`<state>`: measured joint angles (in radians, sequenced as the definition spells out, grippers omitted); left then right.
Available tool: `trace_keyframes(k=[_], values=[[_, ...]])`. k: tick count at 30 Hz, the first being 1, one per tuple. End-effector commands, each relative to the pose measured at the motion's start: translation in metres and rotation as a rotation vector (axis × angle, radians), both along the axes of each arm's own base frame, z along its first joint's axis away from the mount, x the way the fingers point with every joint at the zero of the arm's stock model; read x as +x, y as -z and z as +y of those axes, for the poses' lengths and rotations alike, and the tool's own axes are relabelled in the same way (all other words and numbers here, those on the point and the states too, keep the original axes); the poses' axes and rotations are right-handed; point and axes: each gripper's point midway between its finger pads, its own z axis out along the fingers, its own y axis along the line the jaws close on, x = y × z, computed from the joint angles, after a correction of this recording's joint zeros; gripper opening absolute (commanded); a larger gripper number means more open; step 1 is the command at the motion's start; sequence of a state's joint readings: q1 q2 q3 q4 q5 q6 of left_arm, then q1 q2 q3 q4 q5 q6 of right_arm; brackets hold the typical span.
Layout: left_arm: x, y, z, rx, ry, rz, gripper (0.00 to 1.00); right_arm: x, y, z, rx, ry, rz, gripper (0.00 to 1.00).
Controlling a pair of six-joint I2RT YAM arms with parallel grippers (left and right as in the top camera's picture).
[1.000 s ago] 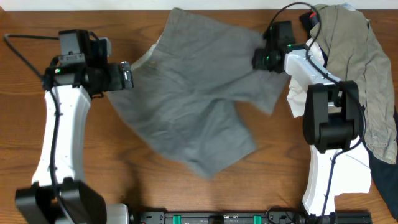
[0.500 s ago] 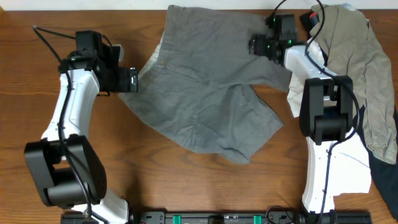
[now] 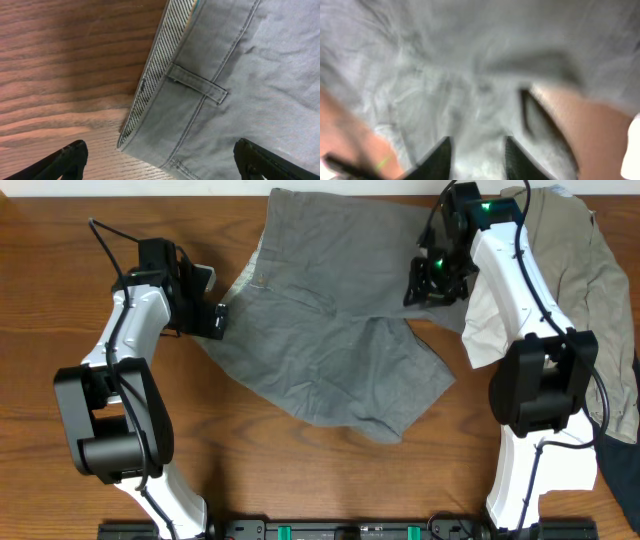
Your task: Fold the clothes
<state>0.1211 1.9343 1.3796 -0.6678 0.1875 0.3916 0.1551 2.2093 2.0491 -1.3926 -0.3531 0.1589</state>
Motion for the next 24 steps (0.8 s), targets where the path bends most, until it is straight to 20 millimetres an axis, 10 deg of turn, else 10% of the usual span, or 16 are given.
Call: trace_keyframes(k=[1,15,24], values=[[-0.001,0.003,-0.004,-0.006,0.025,0.004,0.93,-0.021,0.007,0.008,0.030,-0.027,0.085,0.13],[-0.002,0.003,-0.011,-0.049,0.032,0.006,0.87,-0.093,0.076,0.010,-0.004,-0.027,0.349,0.01],[-0.002,0.003,-0.012,-0.051,0.033,0.005,0.87,-0.086,0.120,-0.052,-0.366,0.103,0.280,0.11]])
